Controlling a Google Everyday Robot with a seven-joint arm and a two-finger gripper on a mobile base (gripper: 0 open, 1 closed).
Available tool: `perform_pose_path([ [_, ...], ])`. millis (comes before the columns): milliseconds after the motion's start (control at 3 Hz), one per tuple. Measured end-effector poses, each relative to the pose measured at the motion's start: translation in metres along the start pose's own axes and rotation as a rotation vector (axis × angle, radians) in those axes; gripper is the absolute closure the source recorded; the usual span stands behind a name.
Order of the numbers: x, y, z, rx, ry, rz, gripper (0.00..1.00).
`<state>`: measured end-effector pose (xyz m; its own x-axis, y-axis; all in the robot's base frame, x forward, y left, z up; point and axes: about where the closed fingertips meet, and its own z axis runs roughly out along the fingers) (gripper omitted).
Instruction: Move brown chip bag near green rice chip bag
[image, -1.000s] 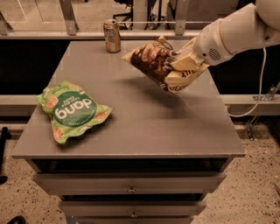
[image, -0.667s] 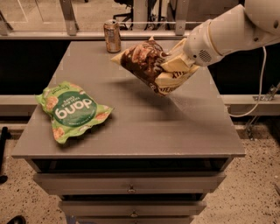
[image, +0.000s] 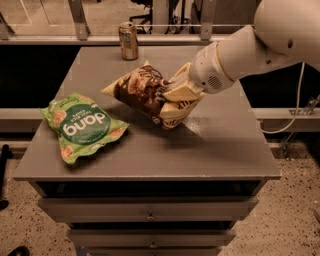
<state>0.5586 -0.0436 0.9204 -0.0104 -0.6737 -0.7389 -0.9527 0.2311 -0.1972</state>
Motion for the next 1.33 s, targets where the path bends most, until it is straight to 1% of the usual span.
perform_pose_path([
  [333, -0.01, 0.023, 0.016, -0.071, -0.038, -0.002, 0.85],
  [667, -0.022, 0.043, 0.031, -0.125, -0.077, 0.004, 0.62],
  [1000, -0.026, 0.059, 0.039, -0.157, -0.095, 0.024, 0.39],
  [1333, -0.018, 0.056, 0.036, -0.125, -0.084, 0.048, 0.08],
])
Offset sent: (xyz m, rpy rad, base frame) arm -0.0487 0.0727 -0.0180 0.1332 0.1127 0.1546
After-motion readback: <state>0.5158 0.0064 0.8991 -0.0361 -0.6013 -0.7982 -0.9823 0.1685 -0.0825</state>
